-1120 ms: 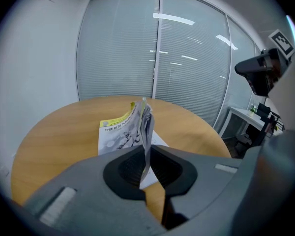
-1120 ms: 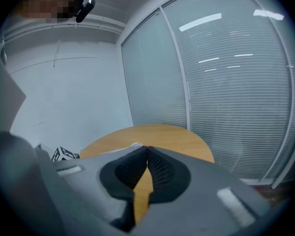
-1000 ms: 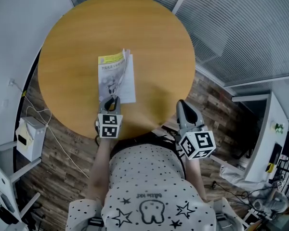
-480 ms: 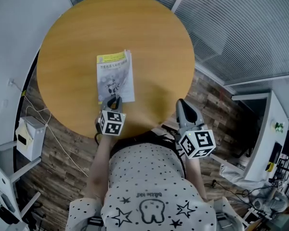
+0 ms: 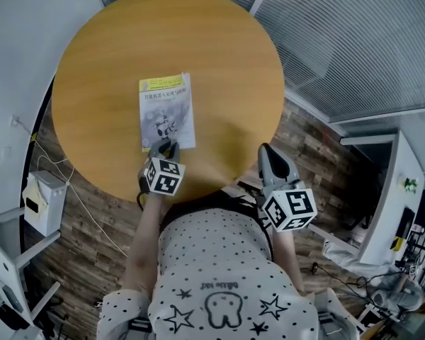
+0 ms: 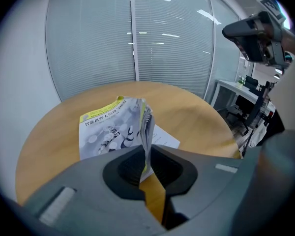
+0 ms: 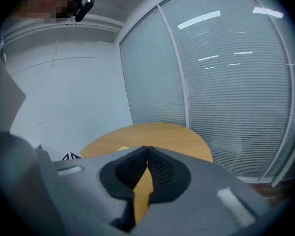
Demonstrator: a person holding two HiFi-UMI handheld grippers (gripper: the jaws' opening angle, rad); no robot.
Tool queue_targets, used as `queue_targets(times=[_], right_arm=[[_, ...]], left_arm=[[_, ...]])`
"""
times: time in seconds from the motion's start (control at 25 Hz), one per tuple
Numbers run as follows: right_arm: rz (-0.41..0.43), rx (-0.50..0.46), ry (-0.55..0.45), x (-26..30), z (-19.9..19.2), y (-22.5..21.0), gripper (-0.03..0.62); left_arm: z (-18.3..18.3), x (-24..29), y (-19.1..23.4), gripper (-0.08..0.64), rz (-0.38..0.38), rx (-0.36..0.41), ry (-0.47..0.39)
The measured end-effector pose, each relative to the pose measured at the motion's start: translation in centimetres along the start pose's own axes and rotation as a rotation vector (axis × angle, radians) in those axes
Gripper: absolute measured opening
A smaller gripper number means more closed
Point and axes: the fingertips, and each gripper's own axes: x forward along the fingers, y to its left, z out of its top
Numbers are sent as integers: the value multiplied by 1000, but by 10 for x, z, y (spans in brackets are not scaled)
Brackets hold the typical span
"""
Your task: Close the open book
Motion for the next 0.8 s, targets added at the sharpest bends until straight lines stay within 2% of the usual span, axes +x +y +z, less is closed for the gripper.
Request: queue_targets(times=[0.36,0.52,0.8], right_arm=[[4,3,-5,-6,-1,-12,5],[14,1,-9,-9,-3,-19,5],[37,-3,-19,-15,-9,-29,5]], left_arm=[[-11,15,-12,63,-12,43,77],[-12,21,-14,72,11,61,85],[-13,21,-12,72,57,9,55]])
